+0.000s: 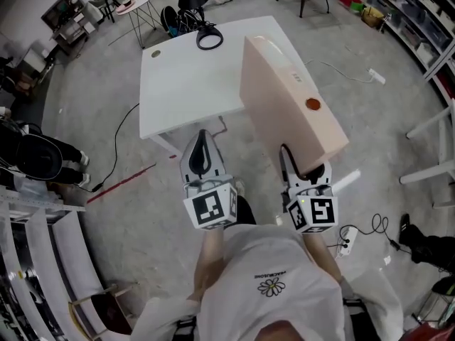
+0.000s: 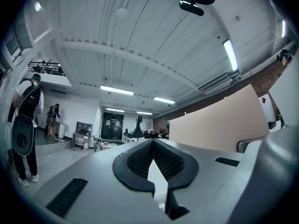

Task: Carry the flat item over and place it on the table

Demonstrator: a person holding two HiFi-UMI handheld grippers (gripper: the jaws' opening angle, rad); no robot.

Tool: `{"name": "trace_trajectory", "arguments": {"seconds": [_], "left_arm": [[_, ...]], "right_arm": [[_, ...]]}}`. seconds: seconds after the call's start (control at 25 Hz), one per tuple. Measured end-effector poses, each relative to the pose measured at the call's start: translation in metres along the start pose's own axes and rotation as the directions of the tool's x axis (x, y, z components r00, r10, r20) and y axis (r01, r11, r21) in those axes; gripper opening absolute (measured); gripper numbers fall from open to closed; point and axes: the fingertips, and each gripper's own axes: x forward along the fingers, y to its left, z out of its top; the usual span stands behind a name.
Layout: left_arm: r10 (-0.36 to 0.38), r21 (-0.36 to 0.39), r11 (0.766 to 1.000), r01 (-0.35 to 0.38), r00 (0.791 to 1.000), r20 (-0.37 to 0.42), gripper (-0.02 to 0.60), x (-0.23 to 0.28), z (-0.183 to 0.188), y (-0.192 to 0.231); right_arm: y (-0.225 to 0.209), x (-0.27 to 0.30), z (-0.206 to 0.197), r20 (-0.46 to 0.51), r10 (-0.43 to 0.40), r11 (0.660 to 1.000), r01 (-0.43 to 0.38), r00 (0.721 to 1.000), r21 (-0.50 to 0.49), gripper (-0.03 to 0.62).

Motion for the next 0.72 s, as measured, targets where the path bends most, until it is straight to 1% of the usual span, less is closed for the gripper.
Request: {"name": "trace_trajectory", "arguments": {"seconds": [0.16,0.28,0.48,0.6,0.72], "left_arm": [[-0.015,-0.029,0.999,0.014,1.0,-0.005,0.012,0.057,-0.007,0.038],[-0.034,-0.03,0.999,0.034,0.999,-0.004,0.012,0.099,-0.005,0.062],[-0.051,-0.026,0.998,0.051,0.999,0.007,0.012,0.162,-0.003,0.101],[-0.054,-0.033,0.998,0.055,0.998,0.009,0.012,0.194,-0.009,0.121],[-0.053,-0.045,0.998,0.053,0.999,0.002,0.012,0.218,-0.016,0.132]], "right_arm": [[0.011,0.059,-0.002,-0.01,-0.025,1.0,0.025,1.0,-0.002,0.275],[0.017,0.103,0.003,-0.012,-0.058,0.998,0.058,0.998,-0.015,0.275],[0.024,0.173,0.008,0.016,-0.095,0.995,0.095,0.995,0.011,0.275],[0.029,0.208,0.006,0.023,-0.103,0.995,0.103,0.994,-0.006,0.275],[0.029,0.233,0.004,0.023,-0.104,0.995,0.104,0.994,-0.004,0.275]]}}
